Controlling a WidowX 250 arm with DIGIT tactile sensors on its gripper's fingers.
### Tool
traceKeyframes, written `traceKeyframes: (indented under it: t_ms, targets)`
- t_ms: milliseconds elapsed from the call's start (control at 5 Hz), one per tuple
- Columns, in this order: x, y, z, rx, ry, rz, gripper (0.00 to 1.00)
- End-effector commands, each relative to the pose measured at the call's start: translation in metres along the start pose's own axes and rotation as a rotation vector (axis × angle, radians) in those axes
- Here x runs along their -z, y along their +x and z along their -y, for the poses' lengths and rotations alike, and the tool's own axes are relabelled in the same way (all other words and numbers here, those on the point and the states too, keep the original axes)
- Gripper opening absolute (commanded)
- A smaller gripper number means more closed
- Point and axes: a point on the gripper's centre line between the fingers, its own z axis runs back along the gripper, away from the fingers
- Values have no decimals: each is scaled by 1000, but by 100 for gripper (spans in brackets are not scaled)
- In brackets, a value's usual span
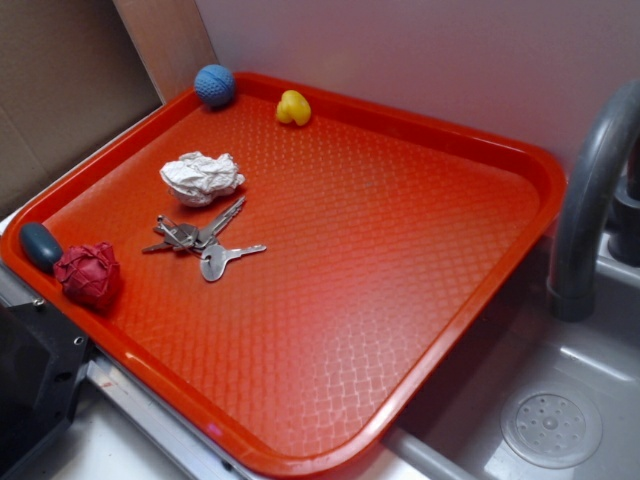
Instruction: Grab the plastic pickle.
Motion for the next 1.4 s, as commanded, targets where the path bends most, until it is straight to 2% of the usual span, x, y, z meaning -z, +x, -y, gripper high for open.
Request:
traceKeyframes:
  t_ms: [0, 200, 400, 600, 800, 1000, 1200]
  targets:
    - [0, 0, 0, 0, 0, 0, 100]
    - [37, 14, -43, -263, -82, -42, 100]
    - [74, 16, -77, -510, -50, -15, 100]
    - [99, 1, -95, -751, -43, 29, 100]
    - [132, -11, -103, -828, 74, -27, 100]
    - [150, -28, -116, -844, 111, -59, 100]
    - [169, -27, -125, -834, 78, -40, 100]
